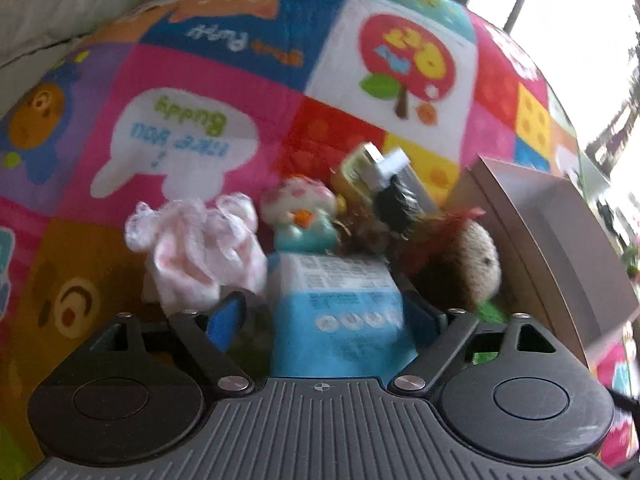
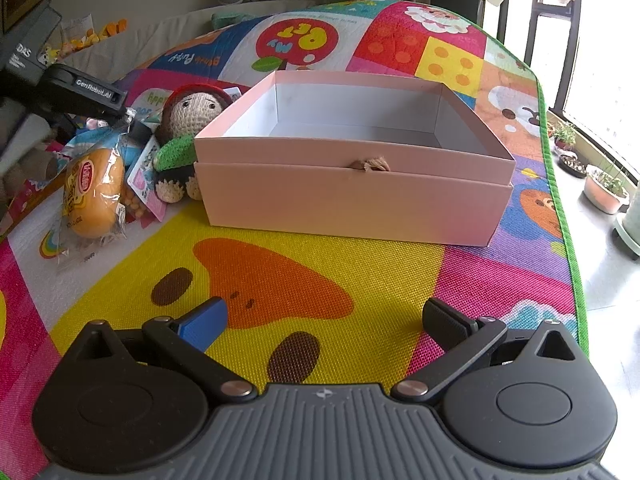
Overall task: Organize objects
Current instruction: 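Close the left gripper on the blue packet, then lift the blue packet with the left gripper while the right tool approaches the bread bun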
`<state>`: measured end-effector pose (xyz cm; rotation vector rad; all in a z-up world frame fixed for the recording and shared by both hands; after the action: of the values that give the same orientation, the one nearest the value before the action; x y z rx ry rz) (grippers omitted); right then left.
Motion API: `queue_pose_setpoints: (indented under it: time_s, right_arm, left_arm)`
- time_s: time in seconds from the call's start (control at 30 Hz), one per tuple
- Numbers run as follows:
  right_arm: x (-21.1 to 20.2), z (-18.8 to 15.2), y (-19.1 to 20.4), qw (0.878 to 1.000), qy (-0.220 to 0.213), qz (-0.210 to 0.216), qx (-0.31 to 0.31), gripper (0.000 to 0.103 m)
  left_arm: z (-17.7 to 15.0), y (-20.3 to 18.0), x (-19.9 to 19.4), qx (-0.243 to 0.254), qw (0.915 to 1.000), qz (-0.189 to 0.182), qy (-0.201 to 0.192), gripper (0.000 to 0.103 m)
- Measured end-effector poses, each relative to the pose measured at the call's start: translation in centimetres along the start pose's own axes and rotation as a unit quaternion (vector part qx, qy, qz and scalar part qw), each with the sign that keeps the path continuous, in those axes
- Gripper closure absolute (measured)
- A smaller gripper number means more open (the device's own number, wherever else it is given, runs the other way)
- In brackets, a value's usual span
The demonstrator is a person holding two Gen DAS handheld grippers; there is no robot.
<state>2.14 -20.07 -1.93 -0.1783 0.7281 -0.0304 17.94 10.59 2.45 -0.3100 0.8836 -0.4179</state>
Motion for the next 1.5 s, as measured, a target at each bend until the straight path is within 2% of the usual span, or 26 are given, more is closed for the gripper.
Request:
queue_pose_setpoints:
  time_s: [0.03, 0.07, 0.13, 0.23, 0.3, 0.37, 0.47, 0.53, 0.67, 0.73, 0.87, 0.9, 0.97, 1.03, 1.07, 1.1, 1.17, 1.23, 1.3, 1.4, 1.47, 1.5]
  right_arm:
    - [0.0, 0.0, 0.0, 1.000, 0.000, -0.001, 0.000, 0.000]
    - [0.0, -0.1, 0.1, 1.000, 0.000, -0.001, 0.000, 0.000]
    - [-0.1, -0.1, 0.1, 1.000, 0.000, -0.003, 0.001, 0.000]
    - [-0.5, 0.1, 0.4, 1.000, 0.003, -0.010, 0.006, 0.000]
    - [-1.8, 0.3, 1.5, 1.000, -0.016, 0.013, 0.000, 0.000]
    - [-3.5, 0.9, 3.4, 0.998, -0.048, 0.029, -0.025, 0.000]
    - [-5.8, 2.0, 7.4, 0.989, -0.107, 0.062, -0.084, 0.000]
    - [-6.5, 2.7, 10.3, 0.979, -0.133, 0.095, -0.125, 0.000]
    - [-6.0, 4.0, 15.5, 0.959, -0.146, 0.142, -0.198, 0.000]
    - [-5.4, 4.8, 17.0, 0.954, -0.144, 0.149, -0.215, 0.001]
    - [-4.3, 6.3, 19.2, 0.949, -0.132, 0.171, -0.228, 0.005]
    - [-4.1, 6.2, 19.4, 0.950, -0.126, 0.174, -0.227, 0.008]
    - [-3.6, 6.1, 20.0, 0.951, -0.106, 0.175, -0.232, 0.033]
    - [-3.5, 5.5, 19.5, 0.954, -0.096, 0.170, -0.229, 0.045]
    - [-3.8, 5.1, 18.8, 0.954, -0.099, 0.168, -0.229, 0.053]
    - [-4.1, 4.8, 18.0, 0.955, -0.096, 0.168, -0.227, 0.058]
    - [-4.6, 3.9, 15.6, 0.961, -0.086, 0.146, -0.217, 0.060]
    - [-4.8, 3.1, 12.8, 0.970, -0.073, 0.112, -0.204, 0.061]
    - [-4.7, 2.6, 9.6, 0.977, -0.052, 0.098, -0.180, 0.059]
    - [-4.7, 3.0, 4.6, 0.990, -0.021, 0.081, -0.114, 0.049]
    - [-5.3, 4.0, 1.7, 0.995, -0.007, 0.082, -0.062, 0.048]
    - [-5.5, 4.7, 0.8, 0.995, -0.001, 0.096, -0.040, 0.047]
  left_arm:
    - [-0.1, 0.4, -0.3, -0.010, 0.9998, -0.015, -0.005, 0.039]
    - [-0.1, 0.6, -0.7, -0.017, 0.9996, -0.019, -0.011, 0.045]
    - [-0.7, 0.5, -2.0, -0.016, 0.9995, -0.023, -0.015, 0.047]
    - [-2.3, -0.3, -5.8, -0.019, 0.9972, -0.054, -0.049, 0.048]
    - [-4.1, -1.1, -9.0, -0.018, 0.9935, -0.082, -0.077, 0.048]
    - [-6.3, -2.0, -11.9, -0.009, 0.9910, -0.091, -0.098, 0.048]
    - [-8.9, -2.2, -14.7, -0.004, 0.9896, -0.084, -0.117, 0.048]
    - [-10.0, -1.6, -15.5, -0.022, 0.9886, -0.087, -0.120, 0.048]
    - [-11.6, 0.4, -17.0, -0.058, 0.9837, -0.097, -0.140, 0.048]
    - [-11.9, 1.5, -17.3, -0.083, 0.9768, -0.140, -0.139, 0.048]
    - [-11.5, 1.2, -17.1, -0.109, 0.9551, -0.236, -0.143, 0.048]
    - [-11.4, 0.6, -17.0, -0.104, 0.9504, -0.255, -0.145, 0.048]
    - [-11.0, -0.7, -16.8, -0.093, 0.9433, -0.282, -0.148, 0.048]
    - [-11.0, -1.9, -16.6, -0.077, 0.9421, -0.291, -0.147, 0.048]
    - [-11.2, -2.7, -16.6, -0.059, 0.9449, -0.287, -0.145, 0.048]
    - [-11.3, -3.3, -16.6, -0.040, 0.9480, -0.281, -0.144, 0.048]
    - [-12.2, -4.9, -16.7, 0.017, 0.9536, -0.271, -0.131, 0.048]
    - [-13.1, -6.3, -16.1, 0.060, 0.9557, -0.268, -0.106, 0.048]
    - [-14.4, -7.8, -14.9, 0.103, 0.9558, -0.267, -0.065, 0.048]
    - [-16.5, -9.6, -12.6, 0.159, 0.9549, -0.250, -0.002, 0.048]
    - [-17.7, -10.8, -10.8, 0.192, 0.9518, -0.236, 0.038, 0.048]
    - [-18.2, -11.2, -10.2, 0.204, 0.9504, -0.228, 0.054, 0.048]
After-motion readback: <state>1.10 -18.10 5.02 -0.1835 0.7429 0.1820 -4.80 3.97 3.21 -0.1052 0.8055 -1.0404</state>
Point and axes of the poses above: each gripper's, at about its wrist camera, not at the fingertips, and x roughly the way its jaws point, y to its left, z to its top, the point moved 2 cm from there along x, roughly the way its jaws point, and after that the axes turned 15 degrees about -z, right-handed, at the moved point
